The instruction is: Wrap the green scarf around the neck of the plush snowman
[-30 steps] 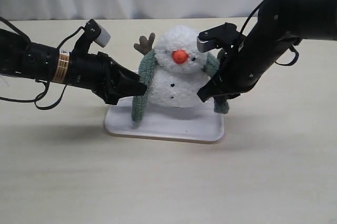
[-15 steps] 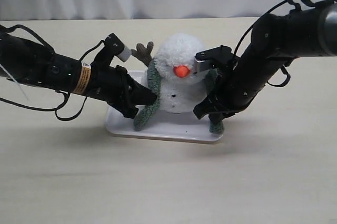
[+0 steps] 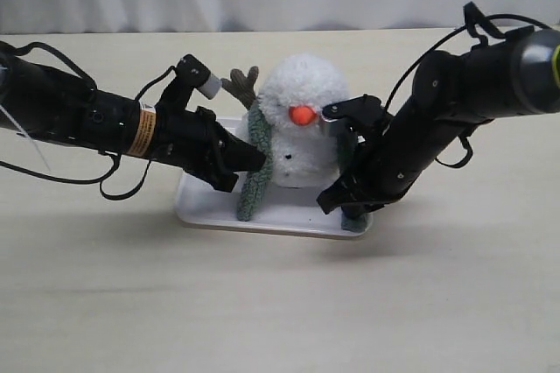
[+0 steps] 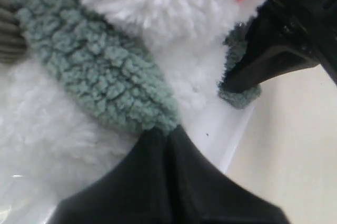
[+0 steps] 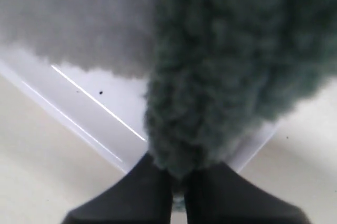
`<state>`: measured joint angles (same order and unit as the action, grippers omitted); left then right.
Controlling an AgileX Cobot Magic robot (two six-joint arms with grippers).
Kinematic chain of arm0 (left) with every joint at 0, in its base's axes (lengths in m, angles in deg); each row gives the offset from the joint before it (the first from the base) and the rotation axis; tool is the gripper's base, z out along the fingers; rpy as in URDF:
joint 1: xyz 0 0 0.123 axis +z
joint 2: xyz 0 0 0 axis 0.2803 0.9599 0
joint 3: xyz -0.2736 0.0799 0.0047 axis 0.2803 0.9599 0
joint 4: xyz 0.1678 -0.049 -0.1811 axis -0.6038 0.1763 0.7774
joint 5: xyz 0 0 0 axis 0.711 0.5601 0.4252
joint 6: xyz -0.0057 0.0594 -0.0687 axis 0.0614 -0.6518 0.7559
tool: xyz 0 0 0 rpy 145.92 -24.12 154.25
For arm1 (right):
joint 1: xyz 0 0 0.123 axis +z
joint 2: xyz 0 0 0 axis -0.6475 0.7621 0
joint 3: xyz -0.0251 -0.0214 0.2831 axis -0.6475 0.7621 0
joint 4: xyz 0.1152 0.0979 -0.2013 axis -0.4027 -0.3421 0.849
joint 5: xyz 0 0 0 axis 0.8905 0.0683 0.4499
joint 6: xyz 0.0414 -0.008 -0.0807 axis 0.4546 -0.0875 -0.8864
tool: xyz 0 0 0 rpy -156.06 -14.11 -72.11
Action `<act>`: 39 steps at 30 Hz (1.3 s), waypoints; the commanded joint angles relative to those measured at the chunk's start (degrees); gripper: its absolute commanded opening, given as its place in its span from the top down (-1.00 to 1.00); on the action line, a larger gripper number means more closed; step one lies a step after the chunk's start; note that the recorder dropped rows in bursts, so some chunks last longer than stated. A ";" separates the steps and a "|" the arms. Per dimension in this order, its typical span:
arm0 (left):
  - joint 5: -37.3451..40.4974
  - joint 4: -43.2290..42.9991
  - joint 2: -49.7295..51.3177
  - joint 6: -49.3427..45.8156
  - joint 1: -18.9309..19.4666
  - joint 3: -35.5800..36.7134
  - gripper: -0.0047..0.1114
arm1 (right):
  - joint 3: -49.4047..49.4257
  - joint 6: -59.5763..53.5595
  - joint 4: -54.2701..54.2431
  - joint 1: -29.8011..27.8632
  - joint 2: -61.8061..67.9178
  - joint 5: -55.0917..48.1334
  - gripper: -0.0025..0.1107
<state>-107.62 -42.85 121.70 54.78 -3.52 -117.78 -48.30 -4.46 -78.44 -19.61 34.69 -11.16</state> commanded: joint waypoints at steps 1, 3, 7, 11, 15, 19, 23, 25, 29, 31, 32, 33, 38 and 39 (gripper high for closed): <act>0.65 0.66 0.12 0.52 -0.19 -0.22 0.92 | 0.39 -0.68 0.00 0.08 0.91 0.88 0.88; 1.21 0.66 0.12 0.52 -0.19 -0.22 0.92 | 0.39 -0.68 0.00 0.08 0.91 0.88 0.88; 1.26 0.66 0.12 0.52 -0.19 -0.22 0.92 | 0.39 -0.49 -0.15 0.08 0.91 0.86 0.88; 1.26 0.66 0.12 0.52 -0.19 -0.22 0.92 | 1.12 -0.49 -0.24 0.08 1.58 0.86 0.88; 1.26 0.66 0.12 0.52 -0.19 -0.22 0.92 | 0.54 -0.49 -0.24 0.08 2.22 -0.70 0.88; 1.04 0.66 0.12 0.52 -0.19 -0.22 0.92 | -1.73 -0.70 -0.24 0.08 1.88 -3.60 0.88; -3.76 0.40 0.12 0.52 -0.19 -0.22 0.92 | -3.13 -2.79 -1.85 0.08 1.88 -4.64 0.88; -7.32 0.41 0.12 0.38 -0.19 -0.22 0.92 | -3.25 -5.89 -4.81 0.08 1.62 -5.01 0.87; -7.95 0.40 0.12 0.38 -0.19 -0.22 0.91 | -3.25 -13.90 -11.64 0.08 0.02 -7.17 0.70; -7.95 -0.01 0.12 0.38 -0.19 -0.22 0.85 | -3.25 -15.84 -14.01 0.08 -1.35 -7.30 0.57; -7.95 -0.31 0.12 0.38 -0.19 -0.22 0.79 | -3.25 -16.09 -14.57 0.08 -2.09 -7.30 0.49; -7.95 -0.85 0.12 0.38 -0.19 -0.22 0.73 | -3.25 -16.62 -15.41 0.08 -2.74 -7.30 0.40; -7.84 -0.91 0.12 0.38 -0.19 -0.22 0.46 | -3.08 -22.93 -22.57 0.08 -3.64 -9.24 0.03; -7.84 -0.91 0.12 0.38 -0.19 -0.22 0.45 | -2.83 -24.73 -24.65 0.08 -3.64 -9.24 -0.01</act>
<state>-114.67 -43.67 121.70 54.85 -3.52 -117.78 -51.36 -23.92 -98.13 -19.61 31.59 -19.41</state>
